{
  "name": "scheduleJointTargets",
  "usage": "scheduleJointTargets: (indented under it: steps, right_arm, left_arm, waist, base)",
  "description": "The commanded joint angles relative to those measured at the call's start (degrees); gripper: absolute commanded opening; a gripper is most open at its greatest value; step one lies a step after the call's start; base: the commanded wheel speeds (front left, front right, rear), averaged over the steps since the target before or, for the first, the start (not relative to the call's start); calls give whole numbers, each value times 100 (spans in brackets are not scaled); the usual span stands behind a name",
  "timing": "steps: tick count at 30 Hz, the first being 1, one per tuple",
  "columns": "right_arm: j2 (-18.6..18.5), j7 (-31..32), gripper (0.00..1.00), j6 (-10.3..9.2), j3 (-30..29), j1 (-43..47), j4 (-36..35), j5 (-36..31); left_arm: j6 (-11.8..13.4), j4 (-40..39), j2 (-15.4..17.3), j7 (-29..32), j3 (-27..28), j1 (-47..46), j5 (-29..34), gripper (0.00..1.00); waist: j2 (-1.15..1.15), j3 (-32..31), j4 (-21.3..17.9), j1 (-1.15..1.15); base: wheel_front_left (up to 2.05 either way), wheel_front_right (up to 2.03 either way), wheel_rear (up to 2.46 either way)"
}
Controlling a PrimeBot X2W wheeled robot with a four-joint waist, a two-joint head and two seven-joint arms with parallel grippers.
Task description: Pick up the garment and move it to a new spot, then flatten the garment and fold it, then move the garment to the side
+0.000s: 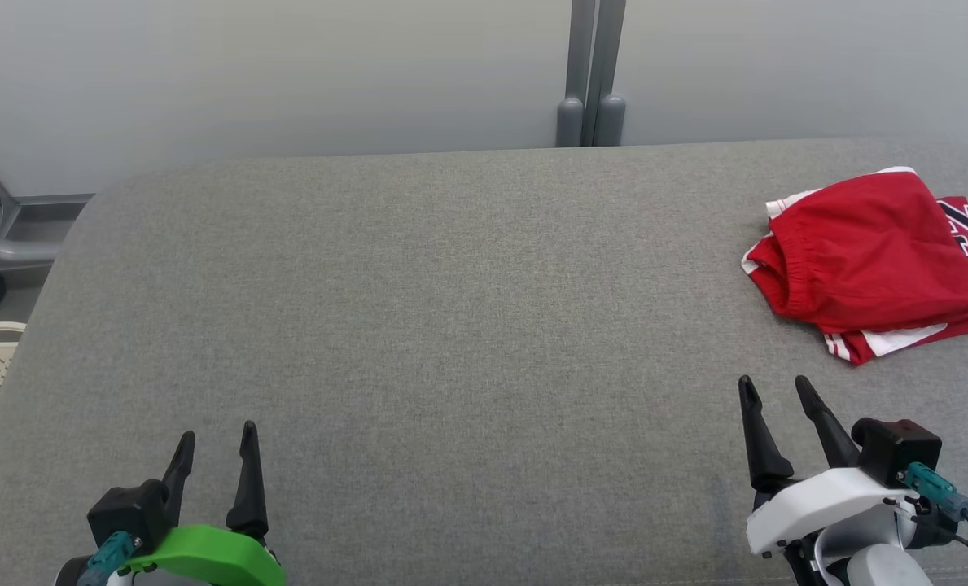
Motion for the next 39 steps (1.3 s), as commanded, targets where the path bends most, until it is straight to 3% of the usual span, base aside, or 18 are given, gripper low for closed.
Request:
scheduleJointTargets:
  steps: [1, 29, 30, 39]
  right_arm:
    - [-8, -27, 100, -3, 9, 46, 21, 42]
    - [-8, -61, 100, -3, 148, -86, 8, 66]
    - [1, -53, 0, 0, 141, -33, 45, 103]
    - [25, 77, 0, 0, 79, 49, 167, 742]
  left_arm:
    - [43, -37, 38, 6, -7, 86, -16, 100]
    - [126, -53, 129, -24, 7, -14, -128, 100]
    - [86, -59, 75, 10, 15, 56, -100, 0]
    - [-16, 88, -103, 203, 153, 77, -610, 0]
  waist:
    - [0, -1, -6, 0]
    - [0, 131, 33, 0]
    - [0, 130, 32, 0]
    - [0, 130, 28, 0]
  base:
    - [0, 0, 0]
    - [0, 0, 0]
    - [0, 0, 0]
    - [0, 0, 0]
